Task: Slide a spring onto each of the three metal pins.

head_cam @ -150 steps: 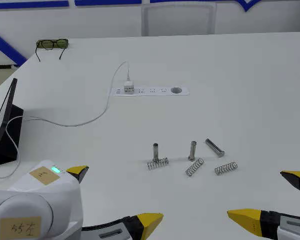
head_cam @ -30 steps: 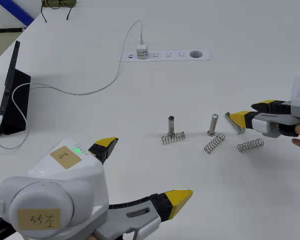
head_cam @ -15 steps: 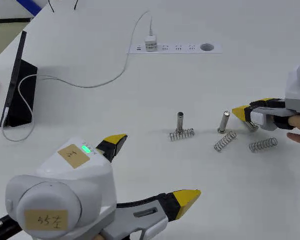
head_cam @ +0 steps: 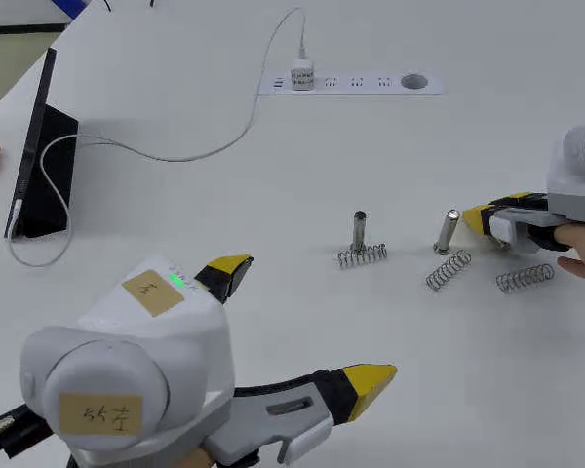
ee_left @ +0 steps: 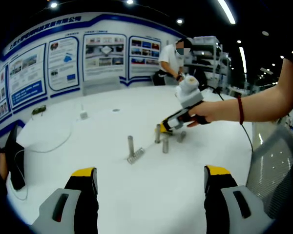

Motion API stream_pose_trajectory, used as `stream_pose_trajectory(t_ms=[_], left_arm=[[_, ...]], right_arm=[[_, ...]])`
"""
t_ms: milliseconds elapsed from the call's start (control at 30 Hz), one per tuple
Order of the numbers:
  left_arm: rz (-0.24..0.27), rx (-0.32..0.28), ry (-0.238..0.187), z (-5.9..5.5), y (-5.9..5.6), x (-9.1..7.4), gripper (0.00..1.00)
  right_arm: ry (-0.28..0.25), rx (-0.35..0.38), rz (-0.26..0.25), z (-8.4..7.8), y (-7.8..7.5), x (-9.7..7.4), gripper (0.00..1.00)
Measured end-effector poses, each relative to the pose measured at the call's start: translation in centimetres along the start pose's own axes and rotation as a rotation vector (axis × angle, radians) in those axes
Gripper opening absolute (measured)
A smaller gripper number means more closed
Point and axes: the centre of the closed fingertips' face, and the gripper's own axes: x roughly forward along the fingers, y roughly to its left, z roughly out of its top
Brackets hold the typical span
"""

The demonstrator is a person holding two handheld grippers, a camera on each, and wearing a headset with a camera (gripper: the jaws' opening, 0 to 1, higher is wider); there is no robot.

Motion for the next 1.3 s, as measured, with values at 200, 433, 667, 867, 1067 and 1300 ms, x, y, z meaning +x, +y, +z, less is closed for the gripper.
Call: stream_pose_trajectory(t_ms=[200,433,667,867,1067,1300], left_arm=[[-0.002,0.003,-0.004,0.2,-0.1,0.0,0.92],[0.002,0.009,0.002,0.1,0.0,-0.1,0.92],[0.010,0.013,-0.007,0.4,0.1,-0.4,0.92],[0.015,0.014,-0.011,0.6,0.2,-0.5,0.91],[0.012,0.024,-0.029,1.3,0.1,-0.5,0.91],[0.008,0.030,-0.043,1.8,-0.3,-0.7,0.90]], right_arm=[[0.013,-0.019,-0.017,-0.2,0.2,0.0,0.13],[0.020,0.067,-0.011,-0.3,0.1,0.2,0.09],[0.012,0.109,-0.005,-0.2,-0.1,-0.3,0.09],[-0.007,0.100,-0.010,0.4,0.0,-1.3,0.08],[-0.013,0.091,-0.017,0.7,-0.1,-2.5,0.08],[-0.025,0.071,-0.029,1.1,-0.1,-4.0,0.08]])
